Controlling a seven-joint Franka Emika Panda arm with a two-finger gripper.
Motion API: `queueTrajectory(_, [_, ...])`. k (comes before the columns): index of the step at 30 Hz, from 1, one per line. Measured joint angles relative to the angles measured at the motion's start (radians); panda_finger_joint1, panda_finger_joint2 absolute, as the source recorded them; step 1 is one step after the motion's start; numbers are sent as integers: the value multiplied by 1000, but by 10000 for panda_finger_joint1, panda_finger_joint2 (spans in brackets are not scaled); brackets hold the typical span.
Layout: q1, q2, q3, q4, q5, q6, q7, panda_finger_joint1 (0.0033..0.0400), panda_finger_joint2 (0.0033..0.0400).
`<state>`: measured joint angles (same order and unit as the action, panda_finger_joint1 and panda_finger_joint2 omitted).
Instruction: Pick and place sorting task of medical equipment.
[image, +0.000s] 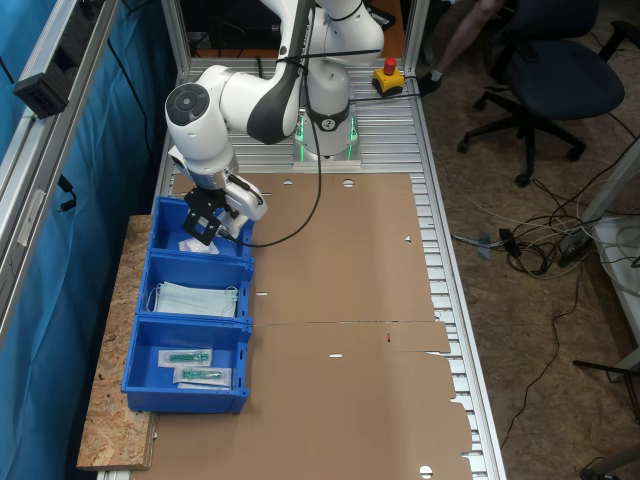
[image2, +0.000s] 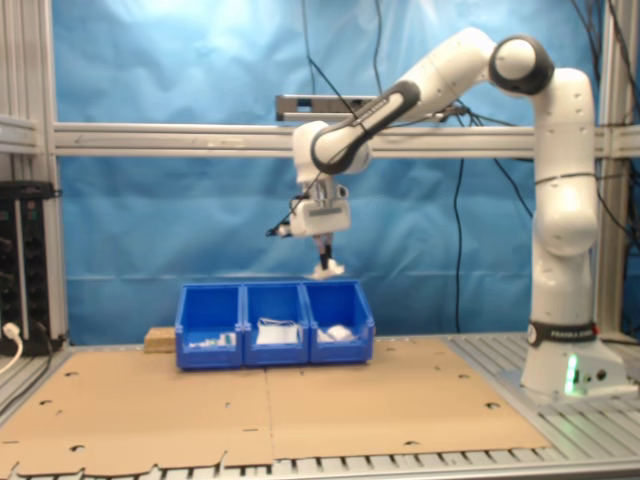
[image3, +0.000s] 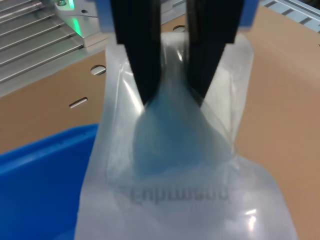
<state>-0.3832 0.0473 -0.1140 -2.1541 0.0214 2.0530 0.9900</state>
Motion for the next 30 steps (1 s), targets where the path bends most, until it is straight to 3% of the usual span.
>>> queueTrajectory(15, [-22,3,-66,-7,0,1,0,35,35])
queueTrajectory(30, [-22,15,-73,-7,0,25,0,35,35])
